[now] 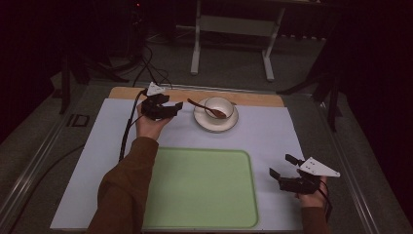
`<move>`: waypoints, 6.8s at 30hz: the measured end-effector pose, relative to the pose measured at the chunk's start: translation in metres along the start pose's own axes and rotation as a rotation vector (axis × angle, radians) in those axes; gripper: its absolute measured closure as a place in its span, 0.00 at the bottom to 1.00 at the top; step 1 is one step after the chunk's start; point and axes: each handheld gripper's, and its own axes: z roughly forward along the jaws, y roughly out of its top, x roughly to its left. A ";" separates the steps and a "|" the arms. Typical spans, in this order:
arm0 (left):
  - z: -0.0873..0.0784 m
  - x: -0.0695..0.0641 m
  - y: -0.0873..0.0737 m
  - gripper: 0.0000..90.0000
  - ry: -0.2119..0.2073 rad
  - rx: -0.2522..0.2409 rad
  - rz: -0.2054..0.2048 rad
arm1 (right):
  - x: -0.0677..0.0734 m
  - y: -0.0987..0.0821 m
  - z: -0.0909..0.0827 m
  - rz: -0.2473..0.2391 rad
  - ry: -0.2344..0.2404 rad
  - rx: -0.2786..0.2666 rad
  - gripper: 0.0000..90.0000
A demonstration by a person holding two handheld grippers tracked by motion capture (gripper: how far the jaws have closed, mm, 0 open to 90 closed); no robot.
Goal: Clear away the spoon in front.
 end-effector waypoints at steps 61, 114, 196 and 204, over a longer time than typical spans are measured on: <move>0.040 -0.015 0.003 0.94 -0.154 0.027 -0.019 | 0.000 0.000 0.000 -0.001 0.004 0.005 0.15; -0.078 0.017 -0.013 0.94 -0.082 -0.040 0.041 | 0.000 0.000 0.001 0.001 0.006 0.010 0.15; -0.167 0.033 -0.117 0.91 0.016 0.020 -0.124 | 0.001 0.000 0.003 -0.003 0.004 0.019 0.15; -0.136 0.044 -0.097 0.88 0.047 -0.046 -0.180 | 0.001 0.000 0.002 -0.006 0.002 0.021 0.15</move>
